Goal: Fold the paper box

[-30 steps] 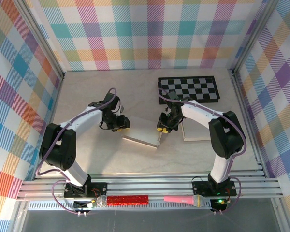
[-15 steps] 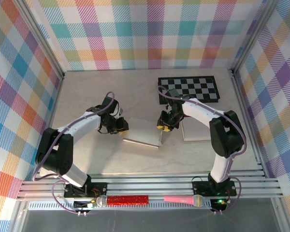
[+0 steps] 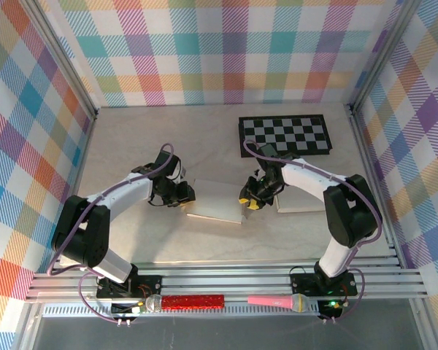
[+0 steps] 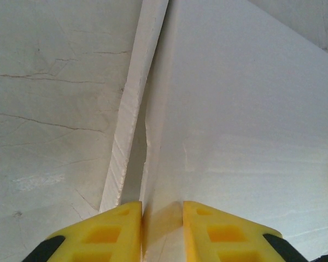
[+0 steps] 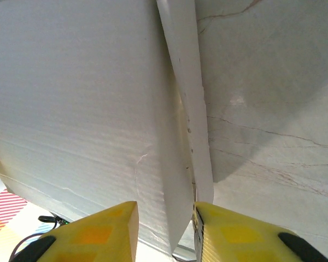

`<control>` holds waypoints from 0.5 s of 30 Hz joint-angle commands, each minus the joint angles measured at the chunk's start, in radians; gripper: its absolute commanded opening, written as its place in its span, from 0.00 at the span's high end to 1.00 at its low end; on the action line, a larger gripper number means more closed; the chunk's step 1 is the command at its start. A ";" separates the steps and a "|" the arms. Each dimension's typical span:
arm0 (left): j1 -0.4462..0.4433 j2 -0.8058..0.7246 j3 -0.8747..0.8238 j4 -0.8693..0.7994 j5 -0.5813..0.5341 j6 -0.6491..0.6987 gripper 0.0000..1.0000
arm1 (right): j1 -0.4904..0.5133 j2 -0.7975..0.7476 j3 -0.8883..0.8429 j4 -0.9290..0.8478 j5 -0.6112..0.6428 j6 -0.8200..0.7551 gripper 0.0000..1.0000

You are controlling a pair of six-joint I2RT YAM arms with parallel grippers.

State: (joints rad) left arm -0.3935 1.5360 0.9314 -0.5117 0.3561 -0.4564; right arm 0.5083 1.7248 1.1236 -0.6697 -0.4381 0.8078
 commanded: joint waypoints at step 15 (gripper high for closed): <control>-0.021 -0.005 0.011 -0.116 -0.074 0.035 0.56 | 0.009 0.104 0.008 -0.025 0.021 -0.057 0.58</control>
State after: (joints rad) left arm -0.4000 1.5356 0.9321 -0.6018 0.2863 -0.4431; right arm 0.5110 1.8065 1.1236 -0.6804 -0.4206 0.7715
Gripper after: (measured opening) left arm 0.440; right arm 0.425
